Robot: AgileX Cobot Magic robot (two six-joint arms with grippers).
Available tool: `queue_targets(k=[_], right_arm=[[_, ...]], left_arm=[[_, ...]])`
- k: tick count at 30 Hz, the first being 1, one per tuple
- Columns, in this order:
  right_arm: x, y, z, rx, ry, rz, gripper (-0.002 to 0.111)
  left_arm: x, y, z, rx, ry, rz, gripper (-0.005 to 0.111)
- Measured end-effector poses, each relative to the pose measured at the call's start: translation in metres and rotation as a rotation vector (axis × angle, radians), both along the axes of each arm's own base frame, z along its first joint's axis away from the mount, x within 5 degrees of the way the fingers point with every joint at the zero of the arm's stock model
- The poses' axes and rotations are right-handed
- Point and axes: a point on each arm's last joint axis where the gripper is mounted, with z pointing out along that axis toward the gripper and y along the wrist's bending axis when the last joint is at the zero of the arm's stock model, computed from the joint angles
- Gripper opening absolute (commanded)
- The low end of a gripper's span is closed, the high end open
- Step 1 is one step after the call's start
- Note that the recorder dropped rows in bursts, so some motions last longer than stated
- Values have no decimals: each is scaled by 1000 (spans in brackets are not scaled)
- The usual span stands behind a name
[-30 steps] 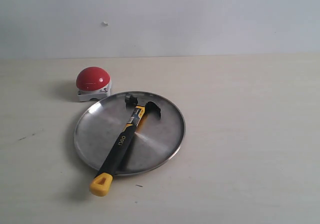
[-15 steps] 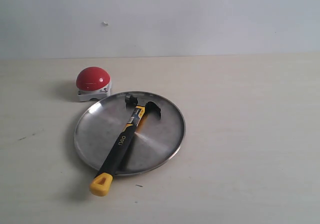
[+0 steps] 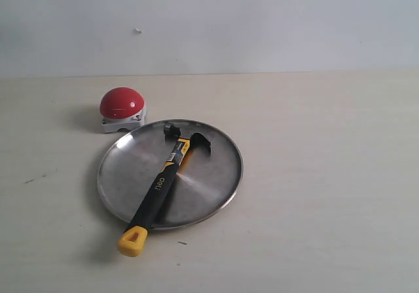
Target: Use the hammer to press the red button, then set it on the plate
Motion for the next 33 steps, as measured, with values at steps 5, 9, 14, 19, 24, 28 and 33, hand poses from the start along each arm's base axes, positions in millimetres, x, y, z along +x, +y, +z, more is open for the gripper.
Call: queue_targets(k=[5,9,14,19,24,28,33], right_arm=[[0,0,0,0,0,0,0],[0,0,0,0,-1,0,0],[0,0,0,0,-1,0,0],[0,0,0,0,-1,0,0],[0,0,0,0,-1,0,0],[0,0,0,0,-1,0,0],[0,0,0,0,-1,0,0]], left_arm=[[-2,3,3,-11,-22,18,0],[-8,11,12,-46,-111,71,0],[-18,21,24,-84,-237,150,0],[-29,30,33,-110,-357,226,0],[-39,35,39,-122,-445,282,0],[-45,37,42,-118,-501,307,0],[-49,36,45,13,-570,312,0]])
